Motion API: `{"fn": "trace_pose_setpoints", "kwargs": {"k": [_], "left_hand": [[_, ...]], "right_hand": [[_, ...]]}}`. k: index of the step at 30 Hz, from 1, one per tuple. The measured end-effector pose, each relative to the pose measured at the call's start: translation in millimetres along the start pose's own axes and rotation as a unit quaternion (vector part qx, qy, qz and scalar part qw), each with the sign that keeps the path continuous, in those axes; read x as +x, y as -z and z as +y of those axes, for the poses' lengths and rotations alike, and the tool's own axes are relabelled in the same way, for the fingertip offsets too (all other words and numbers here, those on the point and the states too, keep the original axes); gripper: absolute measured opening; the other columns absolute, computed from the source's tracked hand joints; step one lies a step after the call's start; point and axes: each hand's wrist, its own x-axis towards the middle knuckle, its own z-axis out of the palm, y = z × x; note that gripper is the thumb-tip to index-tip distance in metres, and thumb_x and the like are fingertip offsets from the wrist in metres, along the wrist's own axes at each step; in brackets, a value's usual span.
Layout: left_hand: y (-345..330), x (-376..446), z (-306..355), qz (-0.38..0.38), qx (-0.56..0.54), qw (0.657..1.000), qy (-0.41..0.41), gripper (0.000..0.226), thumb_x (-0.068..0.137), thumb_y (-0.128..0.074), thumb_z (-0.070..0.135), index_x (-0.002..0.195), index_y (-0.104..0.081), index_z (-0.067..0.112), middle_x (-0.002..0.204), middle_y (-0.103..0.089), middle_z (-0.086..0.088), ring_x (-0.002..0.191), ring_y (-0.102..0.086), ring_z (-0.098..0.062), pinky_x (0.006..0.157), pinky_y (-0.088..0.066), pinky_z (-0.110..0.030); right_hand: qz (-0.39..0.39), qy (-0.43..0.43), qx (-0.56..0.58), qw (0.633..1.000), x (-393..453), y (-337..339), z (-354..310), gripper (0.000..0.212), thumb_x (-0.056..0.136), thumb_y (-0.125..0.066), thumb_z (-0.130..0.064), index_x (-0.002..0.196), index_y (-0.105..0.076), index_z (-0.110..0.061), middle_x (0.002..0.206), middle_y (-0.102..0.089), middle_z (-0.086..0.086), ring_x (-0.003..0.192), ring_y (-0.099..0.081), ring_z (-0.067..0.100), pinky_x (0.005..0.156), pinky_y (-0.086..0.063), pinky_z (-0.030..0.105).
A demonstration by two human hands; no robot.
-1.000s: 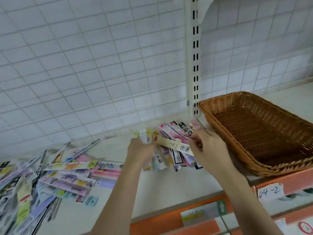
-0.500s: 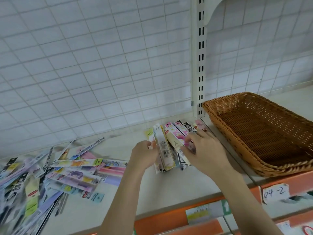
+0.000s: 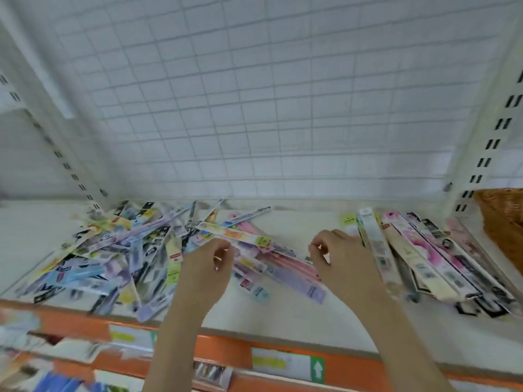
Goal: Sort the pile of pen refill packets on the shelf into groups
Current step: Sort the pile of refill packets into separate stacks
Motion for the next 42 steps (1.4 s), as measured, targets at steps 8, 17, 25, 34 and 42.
{"fn": "trace_pose_setpoints", "kwargs": {"k": [8,17,25,34,42], "left_hand": [[54.5,-3.1,-89.0,0.047,0.055,0.997,-0.008,0.024,0.092,-0.055,0.015,0.07,-0.052,0.023,0.044,-0.04,0.007,0.039,-0.038,-0.007,0.043,-0.027,-0.02],[88.3,20.6,-156.6,0.013,0.037,0.999,-0.022,0.024,0.092,-0.054,0.018,0.068,-0.052,0.021,0.041,-0.034,0.004,0.039,-0.038,-0.014,0.041,-0.028,-0.019],[131.4,58.1,-224.6,0.022,0.022,0.999,-0.023,0.013,0.093,-0.054,0.016,0.086,-0.064,0.012,0.049,-0.046,0.009,0.042,-0.043,-0.007,0.044,-0.031,-0.021],[160.2,60.2,-275.8,0.062,0.007,0.998,0.004,0.012,0.091,-0.056,0.012,0.086,-0.067,0.009,0.056,-0.057,-0.006,0.045,-0.045,-0.018,0.049,-0.041,-0.032],[180.1,43.9,-285.4,0.096,0.031,0.992,0.075,0.014,0.091,-0.055,0.014,0.086,-0.067,0.012,0.063,-0.062,-0.005,0.047,-0.046,-0.01,0.048,-0.036,-0.025]], "right_hand": [[-0.095,0.012,0.031,0.995,2.4,-55.0,-78.0,0.018,0.095,-0.045,-0.031,0.098,-0.06,-0.021,0.091,-0.062,-0.005,0.08,-0.059,0.015,0.064,-0.044,0.029],[-0.097,-0.013,-0.007,0.995,10.1,-98.1,-130.7,0.013,0.095,-0.048,-0.031,0.083,-0.053,-0.025,0.055,-0.042,-0.013,0.051,-0.038,-0.001,0.045,-0.025,0.018],[-0.091,-0.046,-0.012,0.995,28.5,-137.2,-190.3,0.015,0.094,-0.049,-0.027,0.084,-0.058,-0.021,0.063,-0.052,-0.01,0.057,-0.048,0.006,0.051,-0.039,0.025],[-0.137,-0.046,-0.026,0.989,49.0,-167.9,-240.5,0.016,0.094,-0.048,-0.03,0.089,-0.06,-0.02,0.072,-0.059,-0.006,0.062,-0.053,0.01,0.055,-0.043,0.027],[-0.226,-0.073,-0.09,0.967,74.0,-187.9,-264.4,0.04,0.094,-0.047,-0.043,0.067,-0.05,-0.014,0.056,-0.05,0.001,0.053,-0.049,0.019,0.053,-0.043,0.026]]}}
